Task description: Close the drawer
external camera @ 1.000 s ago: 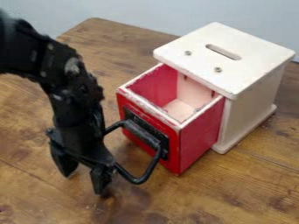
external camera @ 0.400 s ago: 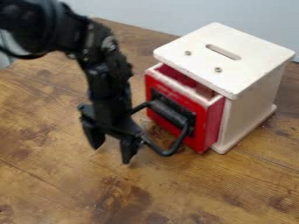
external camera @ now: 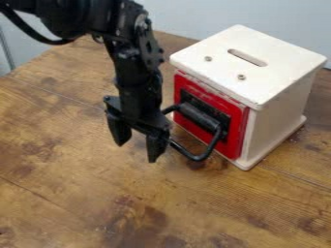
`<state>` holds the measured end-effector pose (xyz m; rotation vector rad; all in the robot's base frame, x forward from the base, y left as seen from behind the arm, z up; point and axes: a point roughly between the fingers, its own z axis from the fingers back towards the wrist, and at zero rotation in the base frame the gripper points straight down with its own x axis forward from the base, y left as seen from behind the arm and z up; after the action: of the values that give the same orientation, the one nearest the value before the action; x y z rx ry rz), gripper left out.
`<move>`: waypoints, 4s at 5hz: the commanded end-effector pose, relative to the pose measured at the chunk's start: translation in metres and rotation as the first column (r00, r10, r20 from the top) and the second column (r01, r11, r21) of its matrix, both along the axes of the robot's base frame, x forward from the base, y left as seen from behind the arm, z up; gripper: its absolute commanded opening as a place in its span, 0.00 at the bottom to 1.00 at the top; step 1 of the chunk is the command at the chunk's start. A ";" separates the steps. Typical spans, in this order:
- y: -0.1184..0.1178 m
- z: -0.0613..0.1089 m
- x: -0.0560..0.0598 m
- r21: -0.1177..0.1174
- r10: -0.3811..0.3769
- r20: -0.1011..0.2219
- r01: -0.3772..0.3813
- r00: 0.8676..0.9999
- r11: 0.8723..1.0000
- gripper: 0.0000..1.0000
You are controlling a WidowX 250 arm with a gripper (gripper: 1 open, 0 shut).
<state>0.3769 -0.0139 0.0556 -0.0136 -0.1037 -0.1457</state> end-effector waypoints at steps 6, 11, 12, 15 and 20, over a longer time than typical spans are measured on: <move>-0.016 -0.006 0.021 -0.021 0.254 0.068 -0.253 0.965 0.967 1.00; -0.036 0.005 0.025 -0.036 0.068 0.094 -0.064 0.993 0.997 1.00; -0.030 0.010 0.028 -0.029 0.025 0.099 -0.022 0.995 0.999 1.00; -0.053 0.023 0.003 -0.030 -0.042 0.129 0.046 0.991 0.998 1.00; -0.029 0.071 -0.030 0.017 -0.214 0.071 0.214 0.974 0.977 1.00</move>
<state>0.3446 -0.0487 0.0992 -0.0171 -0.0922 -0.3720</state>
